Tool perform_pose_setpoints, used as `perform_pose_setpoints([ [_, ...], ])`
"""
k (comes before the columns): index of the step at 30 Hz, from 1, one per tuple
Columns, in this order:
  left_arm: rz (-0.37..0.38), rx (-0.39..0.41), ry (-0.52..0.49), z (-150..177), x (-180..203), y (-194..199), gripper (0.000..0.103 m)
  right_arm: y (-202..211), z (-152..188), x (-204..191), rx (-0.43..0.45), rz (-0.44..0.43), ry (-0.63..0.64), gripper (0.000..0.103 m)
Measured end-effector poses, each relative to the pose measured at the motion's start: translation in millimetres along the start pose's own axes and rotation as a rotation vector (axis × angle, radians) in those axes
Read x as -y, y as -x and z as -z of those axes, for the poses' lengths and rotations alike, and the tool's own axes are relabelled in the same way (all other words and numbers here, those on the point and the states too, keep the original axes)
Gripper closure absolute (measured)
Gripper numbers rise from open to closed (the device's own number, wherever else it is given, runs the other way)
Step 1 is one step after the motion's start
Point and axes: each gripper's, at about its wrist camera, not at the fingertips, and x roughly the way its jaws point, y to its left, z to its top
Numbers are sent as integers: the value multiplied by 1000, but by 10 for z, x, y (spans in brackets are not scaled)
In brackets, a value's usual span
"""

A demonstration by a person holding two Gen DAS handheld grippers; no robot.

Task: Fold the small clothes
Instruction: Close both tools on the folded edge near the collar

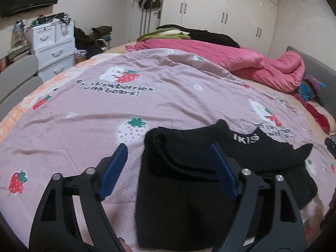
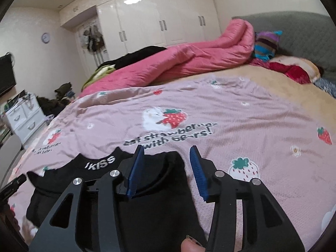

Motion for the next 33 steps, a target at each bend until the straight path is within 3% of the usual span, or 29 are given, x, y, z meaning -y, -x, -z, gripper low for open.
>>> perform_pose_setpoints([
  [3, 16, -13, -18, 33, 64, 33, 30, 19, 72, -68, -30, -9, 29, 62],
  [5, 37, -45, -32, 69, 91, 35, 38, 6, 147, -92, -64, -22, 38, 70],
  [7, 59, -69, -42, 131, 124, 46, 63, -57, 212, -111, -109, -35, 48, 81],
  [10, 71, -114, -75, 225, 192, 23, 91, -265, 338, -149, -219, -27, 94, 90],
  [12, 55, -154, -110, 299, 246, -65, 95, -422, 450, -171, -290, -18, 113, 90],
  [15, 23, -204, -141, 387, 290, -250, 95, -652, 565, -212, -350, 10, 137, 90],
  [22, -32, -221, -157, 256, 327, -663, 92, -1051, 409, -311, -334, 18, 192, 90],
  [26, -14, -223, -90, 128, 236, -855, 89, -1172, 288, -277, -307, 5, 140, 91],
  [28, -11, -199, -59, 6, 196, -893, 79, -1213, 174, -274, -272, 21, 130, 90],
  [33, -10, -134, 33, -211, 6, -864, 69, -1192, 57, -154, -204, 41, 66, 90],
])
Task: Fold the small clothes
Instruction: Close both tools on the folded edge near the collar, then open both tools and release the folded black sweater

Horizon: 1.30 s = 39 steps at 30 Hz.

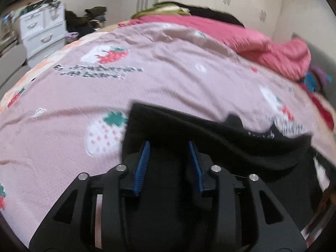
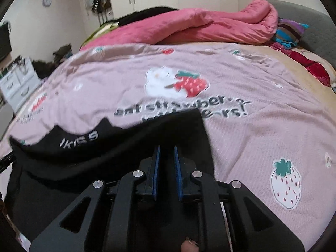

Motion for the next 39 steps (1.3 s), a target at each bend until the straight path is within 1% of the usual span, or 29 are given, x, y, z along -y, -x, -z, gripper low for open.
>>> perform_pose_setpoints([
  [2, -16, 24, 44, -31, -126, 64, 64, 24, -13, 66, 10, 19, -15, 90],
  [3, -15, 29, 62, -37, -179, 91, 61, 39, -22, 104, 10, 25, -19, 86],
  [4, -11, 32, 78, -36, -233, 131, 58, 51, -25, 129, 10, 33, -19, 75],
  [5, -11, 33, 84, -36, -263, 161, 56, 68, -20, 154, 8, 45, -19, 69],
  [6, -14, 33, 90, -33, -301, 191, 52, 74, -13, 180, -5, 58, -15, 59],
  [9, -26, 11, 72, 25, -331, 209, 50, 50, 29, 222, -48, 103, 9, 57],
  [11, -45, -4, 56, 84, -331, 191, 50, 8, 80, 251, -88, 87, 5, 55],
  [13, -51, -14, 46, 146, -329, 188, 47, -21, 129, 253, -110, 85, 6, 48],
  [15, -72, -14, 30, 200, -313, 207, 44, -54, 187, 239, -127, 109, 26, 47],
  [19, -106, -33, -7, 299, -273, 209, 41, -51, 260, 268, -134, 152, 22, 39],
  [20, -118, -41, -16, 313, -272, 191, 41, -36, 277, 293, -134, 158, 12, 38],
  [22, -144, -61, -41, 358, -259, 138, 40, -18, 302, 350, -132, 169, -8, 31],
  [25, -162, -73, -52, 391, -262, 94, 38, 31, 326, 434, -127, 165, -45, 30],
  [27, -168, -72, -52, 397, -262, 99, 37, 106, 321, 429, -109, 180, -42, 30],
  [30, -168, -71, -50, 408, -249, 124, 35, 231, 308, 378, -79, 176, -24, 28],
  [31, -166, -70, -50, 406, -245, 127, 33, 284, 302, 355, -68, 162, -24, 23],
  [33, -161, -69, -53, 420, -226, 163, 32, 364, 290, 316, -46, 148, -26, 17],
  [35, -155, -68, -60, 432, -195, 205, 31, 440, 274, 262, -29, 132, -21, 15],
  [36, -151, -69, -62, 441, -184, 226, 27, 468, 268, 240, -24, 128, -18, 14],
  [39, -132, -63, -57, 452, -163, 307, 19, 554, 269, 149, -9, 103, -5, 12],
])
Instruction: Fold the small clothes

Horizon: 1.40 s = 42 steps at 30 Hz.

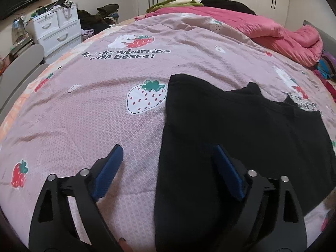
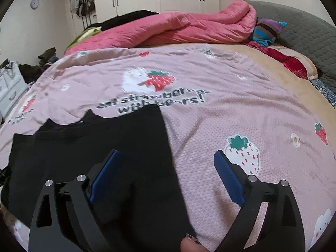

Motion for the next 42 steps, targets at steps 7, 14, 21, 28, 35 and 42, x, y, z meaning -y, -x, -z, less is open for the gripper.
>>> perform_pose_setpoints([
  [7, -32, 30, 32, -36, -107, 130, 9, 260, 25, -392, 26, -144, 79, 8],
  [14, -64, 29, 63, -64, -262, 155, 9, 465, 74, -920, 51, -243, 182, 6],
  [21, -82, 37, 91, -86, -419, 197, 9, 624, 166, -1348, 66, -317, 274, 5],
  [28, -89, 38, 142, -118, -614, 215, 9, 740, 362, -1800, 80, -354, 400, 5],
  [35, -90, 41, 176, -159, -732, 218, 9, 736, 602, -2185, 62, -375, 514, 5],
  [42, -88, 46, 187, -226, -761, 185, 9, 710, 880, -2534, 49, -386, 628, 5],
])
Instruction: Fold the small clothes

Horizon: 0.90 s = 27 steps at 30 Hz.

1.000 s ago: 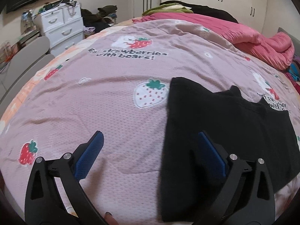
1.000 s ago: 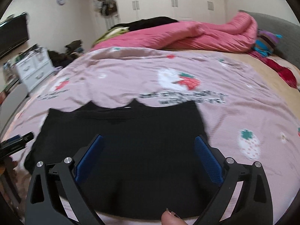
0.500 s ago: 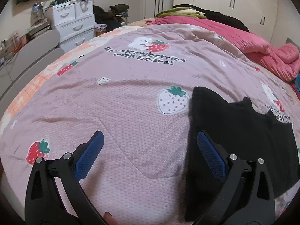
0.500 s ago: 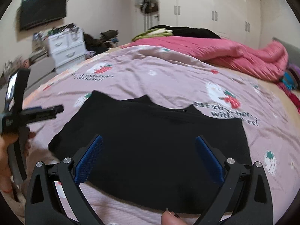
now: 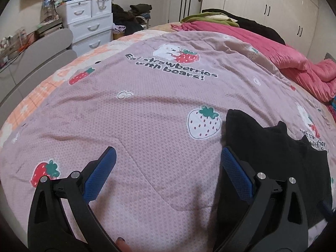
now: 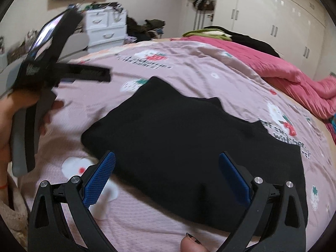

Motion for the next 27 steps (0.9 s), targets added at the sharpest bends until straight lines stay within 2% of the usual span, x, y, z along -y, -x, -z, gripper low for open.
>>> perform_pose_setpoints([
  [6, 5, -9, -7, -3, 22, -52, 9, -118, 65, -325, -12, 41, 113, 5],
  [13, -3, -21, -4, -35, 30, -144, 9, -335, 158, -582, -34, 177, 248, 5],
  [23, 15, -39, 0, -122, 105, -266, 9, -637, 58, -363, -100, 200, 167, 5],
  [27, 34, -50, -9, -144, 207, -325, 9, -558, 39, -362, -24, 261, 187, 7],
])
